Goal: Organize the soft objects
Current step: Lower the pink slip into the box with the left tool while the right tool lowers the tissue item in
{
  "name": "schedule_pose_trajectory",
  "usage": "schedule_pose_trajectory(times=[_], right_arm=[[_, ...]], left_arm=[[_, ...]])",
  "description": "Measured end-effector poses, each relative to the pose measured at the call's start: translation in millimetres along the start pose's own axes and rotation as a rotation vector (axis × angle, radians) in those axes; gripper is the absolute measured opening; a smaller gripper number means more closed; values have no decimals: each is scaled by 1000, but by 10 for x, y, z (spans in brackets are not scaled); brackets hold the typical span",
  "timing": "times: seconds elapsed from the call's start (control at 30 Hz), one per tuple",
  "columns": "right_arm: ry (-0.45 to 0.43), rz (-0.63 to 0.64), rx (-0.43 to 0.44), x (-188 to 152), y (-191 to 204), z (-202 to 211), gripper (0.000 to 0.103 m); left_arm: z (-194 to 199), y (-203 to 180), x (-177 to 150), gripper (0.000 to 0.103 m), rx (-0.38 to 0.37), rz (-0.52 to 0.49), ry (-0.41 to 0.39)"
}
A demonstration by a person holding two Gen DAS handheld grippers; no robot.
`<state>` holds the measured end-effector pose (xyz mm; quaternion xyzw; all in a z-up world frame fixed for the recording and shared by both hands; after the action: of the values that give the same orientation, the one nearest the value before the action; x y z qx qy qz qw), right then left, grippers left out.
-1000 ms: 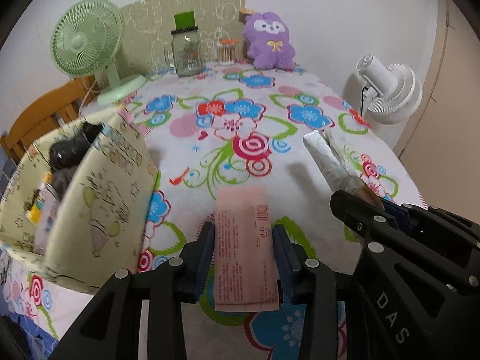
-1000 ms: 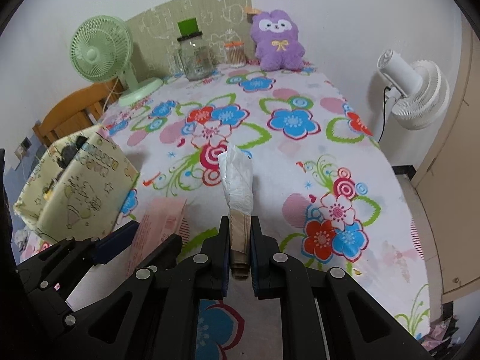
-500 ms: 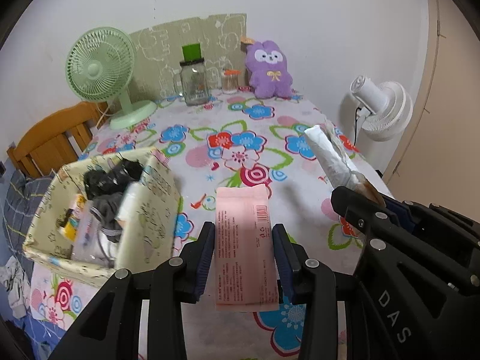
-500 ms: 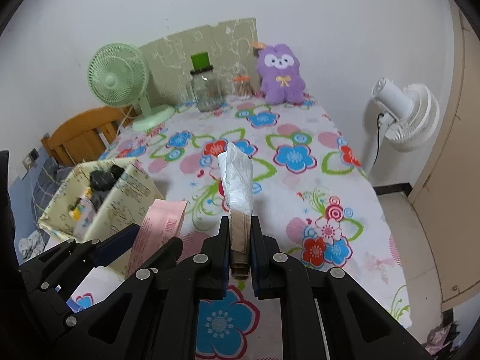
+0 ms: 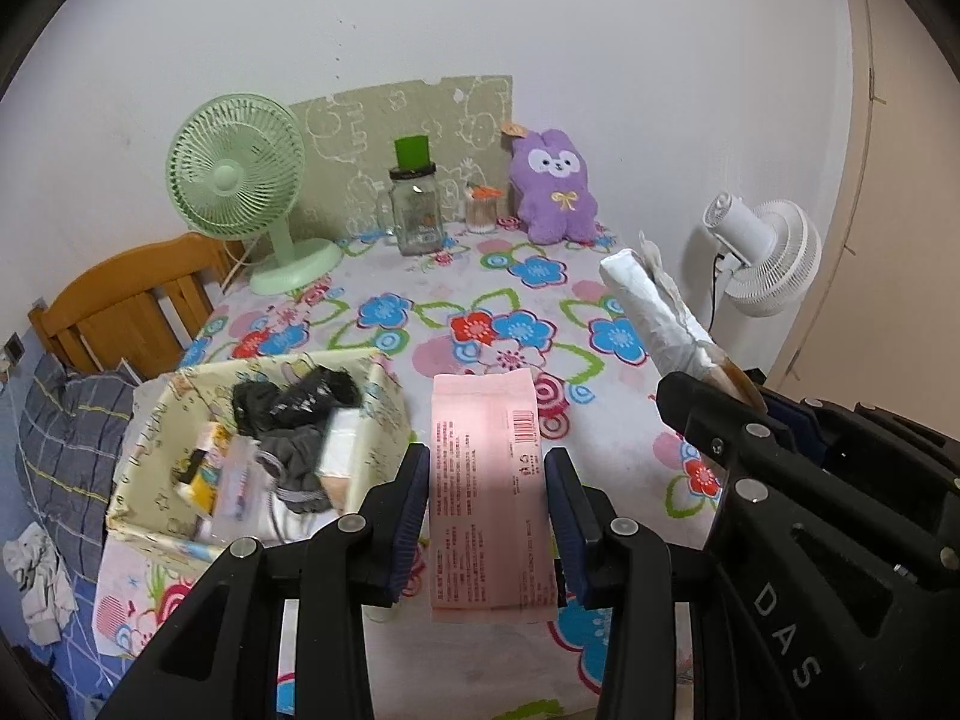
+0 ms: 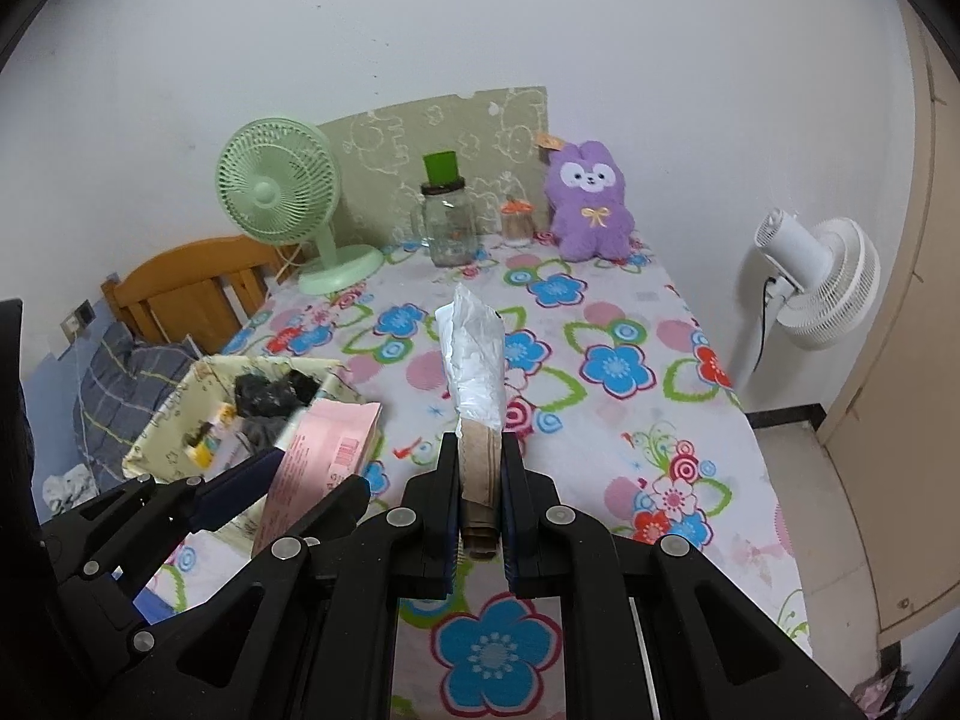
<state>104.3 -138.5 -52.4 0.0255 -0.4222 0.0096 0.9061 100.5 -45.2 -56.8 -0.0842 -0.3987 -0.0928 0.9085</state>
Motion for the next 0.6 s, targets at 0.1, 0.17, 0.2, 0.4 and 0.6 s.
schedule_pose_trajectory(times=[0.1,0.17,0.2,0.4,0.6], right_arm=[[-10,10,8,55,94,21,14],[-16,20,13,88,162,34,14],[-19,25,16,105,199,40,14],[-31,68,26,163,438,30,14],[-19,94,59,176,704,-70,14]], left_arm=[[56,88,40,40,4,7,-15],[82,136,52,39,7,11,-22],[93,160,59,40,8,13,-25],[99,393,81,40,34,9,-30],[99,652,77,40,57,16,-34]])
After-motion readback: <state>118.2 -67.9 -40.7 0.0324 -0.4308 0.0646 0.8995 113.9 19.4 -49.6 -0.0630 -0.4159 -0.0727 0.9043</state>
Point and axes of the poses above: each gripper's, at about its wrist camera, not at the fingertips, and z roughly against the way its jaws point, y to its left, x to its top, the point moved 8 cm from there along -z, roughly the way its jaws point, and after that the axes turned 10 degrees about -x, right-handed, at the moved point
